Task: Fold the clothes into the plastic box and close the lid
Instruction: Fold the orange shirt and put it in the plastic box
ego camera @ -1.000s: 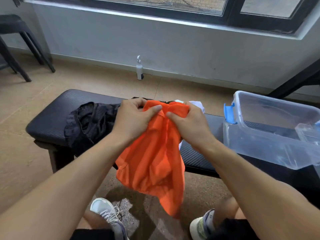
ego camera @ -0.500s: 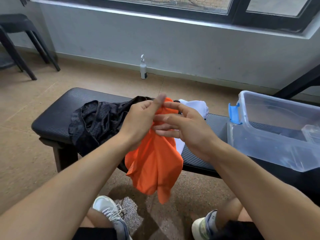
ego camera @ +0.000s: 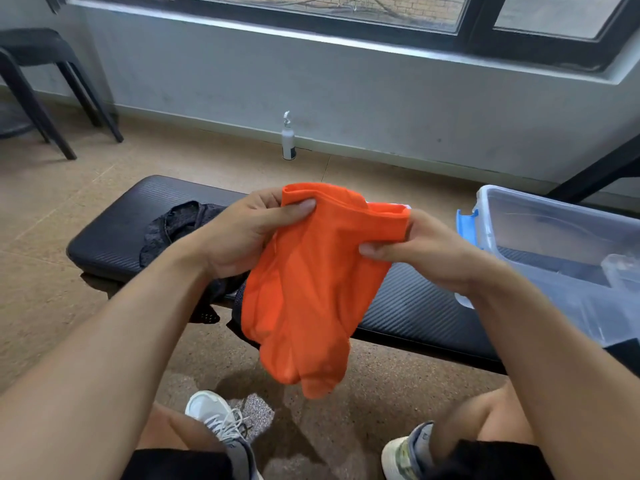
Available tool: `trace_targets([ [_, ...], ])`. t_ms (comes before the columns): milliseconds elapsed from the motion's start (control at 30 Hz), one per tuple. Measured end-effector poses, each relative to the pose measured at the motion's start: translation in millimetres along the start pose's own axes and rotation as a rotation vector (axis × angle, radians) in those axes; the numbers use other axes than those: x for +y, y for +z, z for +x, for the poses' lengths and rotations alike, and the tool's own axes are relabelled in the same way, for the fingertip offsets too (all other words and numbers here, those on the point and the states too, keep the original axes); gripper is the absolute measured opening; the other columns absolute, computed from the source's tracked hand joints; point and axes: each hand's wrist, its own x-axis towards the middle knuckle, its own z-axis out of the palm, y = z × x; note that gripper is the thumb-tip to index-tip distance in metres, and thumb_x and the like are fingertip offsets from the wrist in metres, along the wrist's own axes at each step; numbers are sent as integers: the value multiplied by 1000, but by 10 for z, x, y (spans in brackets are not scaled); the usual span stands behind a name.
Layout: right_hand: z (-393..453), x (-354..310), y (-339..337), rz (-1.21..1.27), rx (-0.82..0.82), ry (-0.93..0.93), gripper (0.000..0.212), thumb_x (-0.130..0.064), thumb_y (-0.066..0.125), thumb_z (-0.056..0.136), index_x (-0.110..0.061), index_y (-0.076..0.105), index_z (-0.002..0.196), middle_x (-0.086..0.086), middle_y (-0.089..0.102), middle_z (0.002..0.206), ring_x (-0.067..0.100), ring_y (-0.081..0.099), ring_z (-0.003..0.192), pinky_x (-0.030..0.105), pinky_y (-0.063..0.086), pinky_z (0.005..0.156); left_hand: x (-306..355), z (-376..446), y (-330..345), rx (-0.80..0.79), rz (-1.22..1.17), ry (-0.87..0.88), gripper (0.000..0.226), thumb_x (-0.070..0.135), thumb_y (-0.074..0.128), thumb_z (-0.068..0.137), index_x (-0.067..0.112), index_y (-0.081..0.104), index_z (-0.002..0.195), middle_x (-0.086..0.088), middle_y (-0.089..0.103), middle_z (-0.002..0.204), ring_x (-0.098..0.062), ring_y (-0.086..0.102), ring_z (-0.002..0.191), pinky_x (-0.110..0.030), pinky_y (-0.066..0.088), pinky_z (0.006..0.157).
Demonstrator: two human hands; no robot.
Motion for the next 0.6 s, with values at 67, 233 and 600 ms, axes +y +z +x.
trace_targets([
  [67, -76, -155, 46, 70, 103, -66, 41, -9, 75, 74, -11, 69, 115, 0, 76, 111, 12, 70, 105, 25, 54, 88, 53, 7, -30, 21, -25, 42, 29, 22, 69, 80, 10, 78, 104, -8, 77, 104, -18, 74, 93, -29, 59, 83],
  [233, -248, -553, 126, -190, 219, -88, 39, -17, 87, 70, -16, 69, 105, -8, 73, 81, 12, 68, 66, 33, 54, 51, 60, 107, 21, 263, 152, 243, 16, 18, 67, 91, 15, 76, 104, 3, 78, 98, -8, 72, 90, -25, 58, 81],
  [600, -256, -781, 134, -543, 428, 67, 51, -55, 89, 54, -26, 66, 90, -9, 64, 73, 6, 54, 63, 32, 49, 64, -23, 158, 352, -26, 0, 117, 22, 16, 46, 104, 11, 67, 108, -1, 75, 95, -10, 71, 84, -25, 58, 79],
])
